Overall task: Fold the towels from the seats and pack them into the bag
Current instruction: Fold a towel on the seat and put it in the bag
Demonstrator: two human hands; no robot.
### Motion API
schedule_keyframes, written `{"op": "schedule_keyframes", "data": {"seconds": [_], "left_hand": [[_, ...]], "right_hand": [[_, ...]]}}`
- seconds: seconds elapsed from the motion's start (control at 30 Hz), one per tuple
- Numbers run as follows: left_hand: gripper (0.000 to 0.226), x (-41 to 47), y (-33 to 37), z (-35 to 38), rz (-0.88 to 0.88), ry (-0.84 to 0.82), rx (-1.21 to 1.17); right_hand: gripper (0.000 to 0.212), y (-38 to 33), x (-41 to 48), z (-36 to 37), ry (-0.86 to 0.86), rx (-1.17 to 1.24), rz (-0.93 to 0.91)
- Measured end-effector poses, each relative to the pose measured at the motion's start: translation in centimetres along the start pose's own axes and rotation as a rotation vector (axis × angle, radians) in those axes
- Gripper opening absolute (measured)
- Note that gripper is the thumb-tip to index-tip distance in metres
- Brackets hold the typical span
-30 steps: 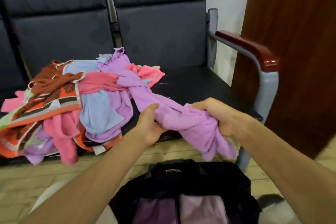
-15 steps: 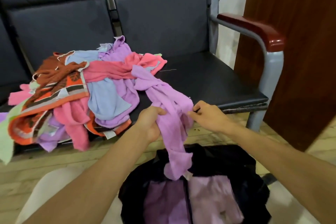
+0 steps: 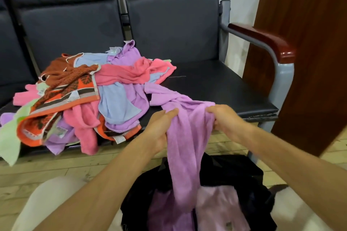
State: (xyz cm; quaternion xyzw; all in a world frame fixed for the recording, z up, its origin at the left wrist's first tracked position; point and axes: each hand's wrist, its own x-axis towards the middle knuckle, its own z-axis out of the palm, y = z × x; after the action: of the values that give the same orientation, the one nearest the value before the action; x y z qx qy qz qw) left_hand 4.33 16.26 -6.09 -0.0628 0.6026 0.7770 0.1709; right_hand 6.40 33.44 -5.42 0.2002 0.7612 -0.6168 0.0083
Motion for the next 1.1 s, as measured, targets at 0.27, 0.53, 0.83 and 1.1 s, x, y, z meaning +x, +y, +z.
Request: {"op": "schedule_keyframes", "data": {"seconds": [0.27, 0.53, 0.83, 1.1], "left_hand": [[0.018, 0.6, 1.5, -1.3, 0.049, 0.018, -0.043], [0.007, -1.9, 2.6, -3.0, 0.162, 0.106, 0.179], [0.013, -5.3, 3.8, -2.4, 0.140, -0.421, 0.271], [0.013, -3.3, 4.2, -3.4, 0.173, -0.049, -0.018]], "right_hand": [[0.023, -0.2, -2.2, -5.7, -0.067, 0.482, 0.155], [0.019, 0.5, -2.6, -7.1, 0.107, -0.360, -0.180], [0.034, -1.7, -6.1, -7.5, -0.428, 0.214, -0.075], [0.027, -1.5, -4.5, -7.3, -0.077, 0.590, 0.109]]}}
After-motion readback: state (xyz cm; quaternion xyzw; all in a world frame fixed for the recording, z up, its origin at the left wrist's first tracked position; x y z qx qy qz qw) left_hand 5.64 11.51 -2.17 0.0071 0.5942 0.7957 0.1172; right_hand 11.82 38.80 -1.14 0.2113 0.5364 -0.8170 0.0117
